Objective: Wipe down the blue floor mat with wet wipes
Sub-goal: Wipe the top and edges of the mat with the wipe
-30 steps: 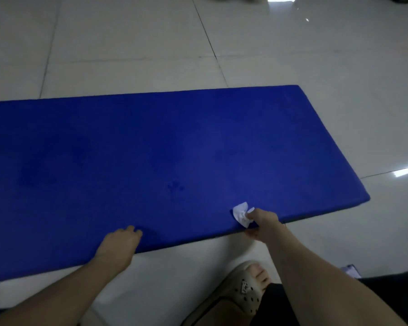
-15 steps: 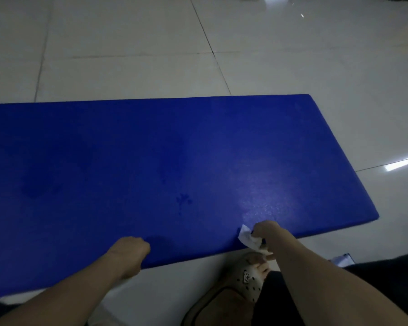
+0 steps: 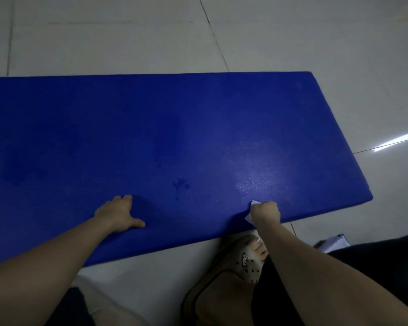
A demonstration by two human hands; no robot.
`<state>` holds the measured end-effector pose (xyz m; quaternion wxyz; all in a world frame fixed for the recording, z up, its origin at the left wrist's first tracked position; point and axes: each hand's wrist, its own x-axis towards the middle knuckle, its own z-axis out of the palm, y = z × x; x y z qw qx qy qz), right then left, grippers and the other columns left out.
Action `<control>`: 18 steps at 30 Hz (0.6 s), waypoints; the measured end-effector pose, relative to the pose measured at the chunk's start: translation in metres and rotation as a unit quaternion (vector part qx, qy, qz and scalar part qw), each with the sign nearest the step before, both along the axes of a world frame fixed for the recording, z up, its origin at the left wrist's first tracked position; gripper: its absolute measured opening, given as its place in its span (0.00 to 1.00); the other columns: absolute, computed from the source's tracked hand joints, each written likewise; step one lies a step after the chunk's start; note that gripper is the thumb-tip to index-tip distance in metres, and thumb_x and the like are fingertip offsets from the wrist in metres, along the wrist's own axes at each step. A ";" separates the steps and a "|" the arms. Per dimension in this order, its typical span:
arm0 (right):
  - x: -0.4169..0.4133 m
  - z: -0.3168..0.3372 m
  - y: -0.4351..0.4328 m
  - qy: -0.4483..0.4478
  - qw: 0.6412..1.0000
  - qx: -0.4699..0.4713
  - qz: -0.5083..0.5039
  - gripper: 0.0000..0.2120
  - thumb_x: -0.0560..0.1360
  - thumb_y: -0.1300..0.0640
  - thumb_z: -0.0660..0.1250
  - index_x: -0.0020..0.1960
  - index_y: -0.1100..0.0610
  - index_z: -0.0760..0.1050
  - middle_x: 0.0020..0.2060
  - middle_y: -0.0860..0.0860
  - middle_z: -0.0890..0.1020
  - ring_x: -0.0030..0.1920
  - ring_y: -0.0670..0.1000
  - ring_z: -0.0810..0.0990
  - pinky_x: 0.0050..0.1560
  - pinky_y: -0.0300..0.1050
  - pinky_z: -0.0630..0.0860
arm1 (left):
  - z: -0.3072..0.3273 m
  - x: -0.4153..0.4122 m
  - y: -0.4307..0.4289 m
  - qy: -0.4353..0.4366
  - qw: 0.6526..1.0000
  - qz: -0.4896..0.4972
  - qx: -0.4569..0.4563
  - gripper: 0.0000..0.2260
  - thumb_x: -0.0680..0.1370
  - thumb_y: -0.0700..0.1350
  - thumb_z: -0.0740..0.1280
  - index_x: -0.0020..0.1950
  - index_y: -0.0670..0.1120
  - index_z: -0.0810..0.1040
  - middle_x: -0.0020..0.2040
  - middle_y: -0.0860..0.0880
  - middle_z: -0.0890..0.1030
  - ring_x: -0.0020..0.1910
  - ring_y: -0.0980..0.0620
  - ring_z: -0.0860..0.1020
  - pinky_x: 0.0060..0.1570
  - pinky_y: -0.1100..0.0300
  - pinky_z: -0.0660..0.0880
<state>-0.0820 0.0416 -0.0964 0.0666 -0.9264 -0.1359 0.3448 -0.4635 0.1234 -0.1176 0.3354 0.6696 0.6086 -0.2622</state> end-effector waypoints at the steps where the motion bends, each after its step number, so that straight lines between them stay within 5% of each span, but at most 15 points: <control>1: 0.002 0.000 -0.001 -0.005 1.000 -0.017 -0.015 0.22 0.79 0.54 0.68 0.68 0.64 0.69 0.56 0.59 0.78 0.55 0.58 0.78 0.51 0.49 0.74 | -0.001 0.000 0.002 0.001 1.000 -0.001 -0.010 0.30 0.69 0.69 0.74 0.54 0.52 0.64 0.58 0.48 0.72 0.52 0.48 0.75 0.52 0.50 0.77; 4: 0.002 -0.002 -0.008 -0.015 0.999 -0.023 -0.028 0.25 0.80 0.54 0.66 0.73 0.64 0.66 0.70 0.63 0.69 0.69 0.62 0.70 0.64 0.51 0.70 | -0.007 0.001 0.005 0.013 0.999 0.005 -0.030 0.35 0.69 0.69 0.73 0.65 0.50 0.66 0.66 0.47 0.70 0.57 0.46 0.75 0.56 0.48 0.78; 8: -0.008 -0.006 -0.010 -0.060 0.998 0.028 -0.015 0.19 0.78 0.59 0.69 0.65 0.66 0.70 0.60 0.56 0.79 0.62 0.58 0.78 0.55 0.43 0.73 | -0.013 0.004 0.006 0.025 0.999 0.009 -0.029 0.47 0.70 0.69 0.73 0.79 0.49 0.57 0.75 0.45 0.65 0.68 0.43 0.71 0.62 0.47 0.75; 12: -0.043 -0.007 -0.014 -0.070 0.995 0.052 0.042 0.09 0.79 0.62 0.67 0.57 0.64 0.75 0.54 0.58 0.82 0.54 0.58 0.81 0.53 0.46 0.75 | -0.013 0.006 0.009 0.032 0.999 0.011 -0.036 0.50 0.70 0.69 0.73 0.81 0.48 0.54 0.76 0.44 0.63 0.70 0.43 0.70 0.64 0.47 0.75; 18: -0.097 -0.018 -0.020 -0.035 0.982 0.107 0.153 0.11 0.78 0.56 0.66 0.54 0.63 0.76 0.52 0.61 0.82 0.54 0.62 0.80 0.52 0.48 0.74 | -0.011 0.009 0.009 0.041 0.998 0.015 -0.039 0.48 0.69 0.69 0.74 0.80 0.48 0.57 0.75 0.45 0.65 0.68 0.43 0.71 0.63 0.47 0.75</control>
